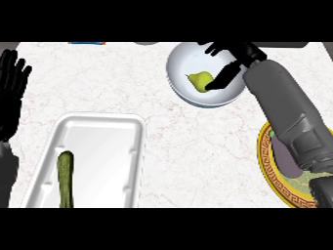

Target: Pick the pear from the plate and place it in the bowl

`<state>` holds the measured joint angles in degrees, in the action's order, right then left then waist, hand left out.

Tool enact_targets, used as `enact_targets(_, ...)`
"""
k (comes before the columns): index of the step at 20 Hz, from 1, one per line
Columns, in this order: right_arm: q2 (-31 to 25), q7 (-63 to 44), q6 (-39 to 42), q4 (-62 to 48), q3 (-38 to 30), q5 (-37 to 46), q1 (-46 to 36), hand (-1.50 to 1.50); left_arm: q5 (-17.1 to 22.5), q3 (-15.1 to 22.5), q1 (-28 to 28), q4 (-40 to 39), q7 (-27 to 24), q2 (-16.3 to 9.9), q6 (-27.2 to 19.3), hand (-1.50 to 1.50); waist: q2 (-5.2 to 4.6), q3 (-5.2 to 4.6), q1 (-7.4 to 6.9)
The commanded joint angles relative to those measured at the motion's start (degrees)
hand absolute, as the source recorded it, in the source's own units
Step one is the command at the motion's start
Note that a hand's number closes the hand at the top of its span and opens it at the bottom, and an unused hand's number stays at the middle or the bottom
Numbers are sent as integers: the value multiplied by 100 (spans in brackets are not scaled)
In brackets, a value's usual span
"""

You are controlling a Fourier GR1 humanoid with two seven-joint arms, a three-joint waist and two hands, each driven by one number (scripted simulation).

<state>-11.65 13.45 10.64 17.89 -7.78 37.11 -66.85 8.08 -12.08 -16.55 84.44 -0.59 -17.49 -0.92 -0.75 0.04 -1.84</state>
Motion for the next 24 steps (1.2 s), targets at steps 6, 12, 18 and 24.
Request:
enact_targets(6,-260,563,-864,86,-1141,-968,-43,-150,14,27,47,64,46,47,23,0,-3,2,-30)
enact_targets(12,-1189,526,-695,-212,-1718,-1396,-15,-150,-13,107,205,313,42,169,-27,0,-13,5,-61)
enact_targets(18,-2053,963,-52,-578,-2180,-1780,318,-150,-22,69,51,93,-73,98,56,0,-103,14,-166)
enact_targets(24,-2734,1609,647,-741,-2397,-1950,859,-150,-22,47,-211,106,61,45,5,0,-169,36,-217)
